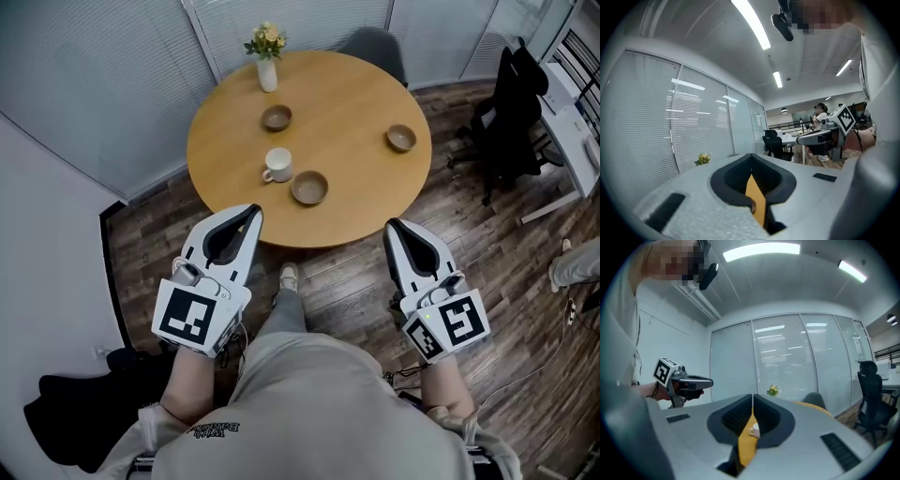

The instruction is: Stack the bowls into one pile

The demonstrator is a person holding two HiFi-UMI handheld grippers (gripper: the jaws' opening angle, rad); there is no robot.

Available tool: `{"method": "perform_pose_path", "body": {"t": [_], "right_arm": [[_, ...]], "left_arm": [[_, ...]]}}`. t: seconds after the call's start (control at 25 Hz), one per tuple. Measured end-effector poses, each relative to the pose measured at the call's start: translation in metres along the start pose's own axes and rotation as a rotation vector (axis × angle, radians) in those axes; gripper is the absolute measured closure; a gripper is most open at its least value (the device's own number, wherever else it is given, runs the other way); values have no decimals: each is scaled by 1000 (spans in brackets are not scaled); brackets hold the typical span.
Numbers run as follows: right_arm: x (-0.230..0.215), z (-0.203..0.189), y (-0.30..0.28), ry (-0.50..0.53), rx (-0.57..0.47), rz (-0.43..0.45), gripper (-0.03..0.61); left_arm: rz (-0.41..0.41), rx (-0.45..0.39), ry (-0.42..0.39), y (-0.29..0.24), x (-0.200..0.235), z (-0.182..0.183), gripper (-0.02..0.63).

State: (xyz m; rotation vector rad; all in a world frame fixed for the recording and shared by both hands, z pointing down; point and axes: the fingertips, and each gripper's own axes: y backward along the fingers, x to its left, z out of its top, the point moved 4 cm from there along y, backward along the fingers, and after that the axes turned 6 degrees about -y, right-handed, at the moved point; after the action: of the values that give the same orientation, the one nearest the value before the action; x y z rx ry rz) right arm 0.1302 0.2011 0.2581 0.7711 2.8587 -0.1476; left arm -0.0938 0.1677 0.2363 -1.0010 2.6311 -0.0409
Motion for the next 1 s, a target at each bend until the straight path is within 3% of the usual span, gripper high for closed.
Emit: {"method": "perform_pose_path", "body": {"t": [0.48,1.0], "right_arm": [[-21,7,-95,-1,36,-13,546],[-37,24,-213,17,47,-83,546]], "left_arm": [[12,56,18,-41,82,-31,594],[-21,56,40,-98,189,-61,594]]}}
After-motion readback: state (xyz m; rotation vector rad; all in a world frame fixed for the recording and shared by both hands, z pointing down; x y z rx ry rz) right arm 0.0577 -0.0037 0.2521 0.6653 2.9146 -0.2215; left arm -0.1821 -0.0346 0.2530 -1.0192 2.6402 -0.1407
